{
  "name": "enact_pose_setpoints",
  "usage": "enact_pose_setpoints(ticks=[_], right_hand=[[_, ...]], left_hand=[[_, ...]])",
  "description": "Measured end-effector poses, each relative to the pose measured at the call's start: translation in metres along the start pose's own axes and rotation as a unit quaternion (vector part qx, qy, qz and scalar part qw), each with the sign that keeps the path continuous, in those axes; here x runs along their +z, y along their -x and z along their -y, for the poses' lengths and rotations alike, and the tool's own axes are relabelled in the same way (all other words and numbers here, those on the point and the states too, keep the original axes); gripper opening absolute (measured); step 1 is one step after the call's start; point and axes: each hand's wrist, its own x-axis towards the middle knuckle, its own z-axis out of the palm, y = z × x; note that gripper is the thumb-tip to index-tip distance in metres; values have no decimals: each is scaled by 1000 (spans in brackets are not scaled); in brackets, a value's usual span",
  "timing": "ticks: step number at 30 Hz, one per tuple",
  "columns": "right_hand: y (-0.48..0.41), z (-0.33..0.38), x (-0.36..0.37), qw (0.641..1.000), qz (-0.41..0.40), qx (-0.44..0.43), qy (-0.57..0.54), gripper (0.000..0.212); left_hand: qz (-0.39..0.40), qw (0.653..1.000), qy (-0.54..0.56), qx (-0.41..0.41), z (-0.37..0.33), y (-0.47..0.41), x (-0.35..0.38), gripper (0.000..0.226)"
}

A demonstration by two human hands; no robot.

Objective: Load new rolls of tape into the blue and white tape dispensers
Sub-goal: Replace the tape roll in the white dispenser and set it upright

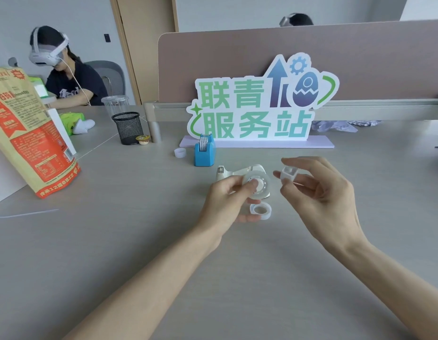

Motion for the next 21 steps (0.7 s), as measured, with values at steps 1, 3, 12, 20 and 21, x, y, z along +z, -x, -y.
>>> enact_pose_setpoints(ticks=[1, 3, 12, 20, 21], right_hand=[[0, 0, 0, 1000, 3, -11, 8, 27], [1, -1, 1, 999, 11, -23, 43, 25], [2, -7, 5, 998, 29, -24, 46, 23], [0, -11, 3, 996, 28, -26, 76, 19], [0, -11, 3, 996, 28, -32, 80, 19]], left_hand=[[3, 1000, 11, -13, 0, 0, -1, 22], [10, 999, 28, -30, 0, 0, -1, 22], [22, 997, 67, -35, -6, 2, 0, 20], [59, 997, 54, -7, -3, 3, 1, 19], [60, 997, 49, -2, -3, 3, 1, 20]])
